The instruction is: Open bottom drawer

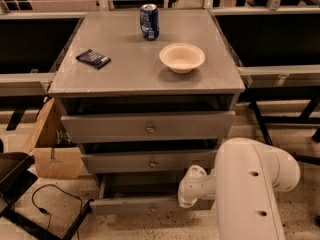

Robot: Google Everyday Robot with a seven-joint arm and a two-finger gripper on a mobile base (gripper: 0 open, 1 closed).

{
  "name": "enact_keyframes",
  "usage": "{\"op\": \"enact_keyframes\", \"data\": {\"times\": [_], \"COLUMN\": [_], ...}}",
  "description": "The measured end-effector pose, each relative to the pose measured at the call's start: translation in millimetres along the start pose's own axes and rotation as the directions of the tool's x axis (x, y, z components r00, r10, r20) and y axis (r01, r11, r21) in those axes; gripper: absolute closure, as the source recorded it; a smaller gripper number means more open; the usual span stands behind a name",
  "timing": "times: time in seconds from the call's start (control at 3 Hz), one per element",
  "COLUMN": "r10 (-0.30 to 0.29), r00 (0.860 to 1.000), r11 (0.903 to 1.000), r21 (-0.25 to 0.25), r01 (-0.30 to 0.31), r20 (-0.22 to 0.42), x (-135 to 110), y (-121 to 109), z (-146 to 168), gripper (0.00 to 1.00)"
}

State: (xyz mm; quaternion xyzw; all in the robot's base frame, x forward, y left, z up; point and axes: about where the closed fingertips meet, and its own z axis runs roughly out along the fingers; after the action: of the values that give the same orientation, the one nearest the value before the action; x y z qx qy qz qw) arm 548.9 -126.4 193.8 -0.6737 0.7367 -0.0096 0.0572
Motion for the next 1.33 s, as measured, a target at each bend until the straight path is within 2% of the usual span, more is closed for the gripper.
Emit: {"op": "enact_keyframes", "data": {"times": [1.0, 1.33], "r10": [0.000, 0.000], "r00": [1.000, 1.000], "r11": [1.0000, 1.0000], "r21": [0.000, 0.000], "r01": [0.000, 0.000], "r20": [0.000, 0.000], "x": [0.0, 0.0], "y": [0.1, 0.1], "z": [0.0, 0.1], "gripper": [0.11, 0.00]}}
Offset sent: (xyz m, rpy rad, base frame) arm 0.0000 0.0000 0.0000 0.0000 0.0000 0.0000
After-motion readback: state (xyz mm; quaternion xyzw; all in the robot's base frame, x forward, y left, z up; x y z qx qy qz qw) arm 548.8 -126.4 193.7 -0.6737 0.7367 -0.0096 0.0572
